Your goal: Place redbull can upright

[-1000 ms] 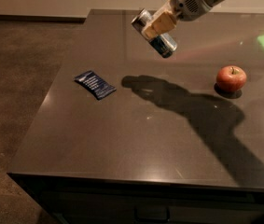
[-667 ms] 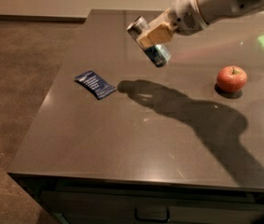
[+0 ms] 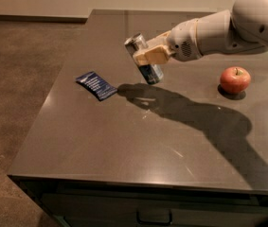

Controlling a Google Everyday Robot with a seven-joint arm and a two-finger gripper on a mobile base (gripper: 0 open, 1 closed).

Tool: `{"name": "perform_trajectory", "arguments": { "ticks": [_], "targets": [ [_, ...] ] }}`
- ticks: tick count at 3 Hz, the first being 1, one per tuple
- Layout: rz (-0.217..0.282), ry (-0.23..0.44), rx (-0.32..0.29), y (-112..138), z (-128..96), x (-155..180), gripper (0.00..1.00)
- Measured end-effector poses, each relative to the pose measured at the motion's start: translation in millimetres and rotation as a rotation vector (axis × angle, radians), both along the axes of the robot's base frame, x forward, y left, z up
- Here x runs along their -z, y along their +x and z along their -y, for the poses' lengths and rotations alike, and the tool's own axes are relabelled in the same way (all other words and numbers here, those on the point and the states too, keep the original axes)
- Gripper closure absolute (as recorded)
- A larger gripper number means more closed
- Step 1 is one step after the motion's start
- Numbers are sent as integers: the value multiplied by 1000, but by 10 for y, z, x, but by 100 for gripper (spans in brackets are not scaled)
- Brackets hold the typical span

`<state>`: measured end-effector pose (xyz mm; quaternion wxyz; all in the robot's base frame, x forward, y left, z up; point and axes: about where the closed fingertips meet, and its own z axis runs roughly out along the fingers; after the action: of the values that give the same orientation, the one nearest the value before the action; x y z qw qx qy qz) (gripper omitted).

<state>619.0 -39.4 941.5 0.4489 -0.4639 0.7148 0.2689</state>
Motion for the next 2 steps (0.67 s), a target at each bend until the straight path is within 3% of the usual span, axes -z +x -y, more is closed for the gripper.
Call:
{"name": "perform_trajectory", "arguments": {
  "ticks": [2],
  "targets": [
    [21, 229, 48, 64, 23, 45, 100]
  ]
}}
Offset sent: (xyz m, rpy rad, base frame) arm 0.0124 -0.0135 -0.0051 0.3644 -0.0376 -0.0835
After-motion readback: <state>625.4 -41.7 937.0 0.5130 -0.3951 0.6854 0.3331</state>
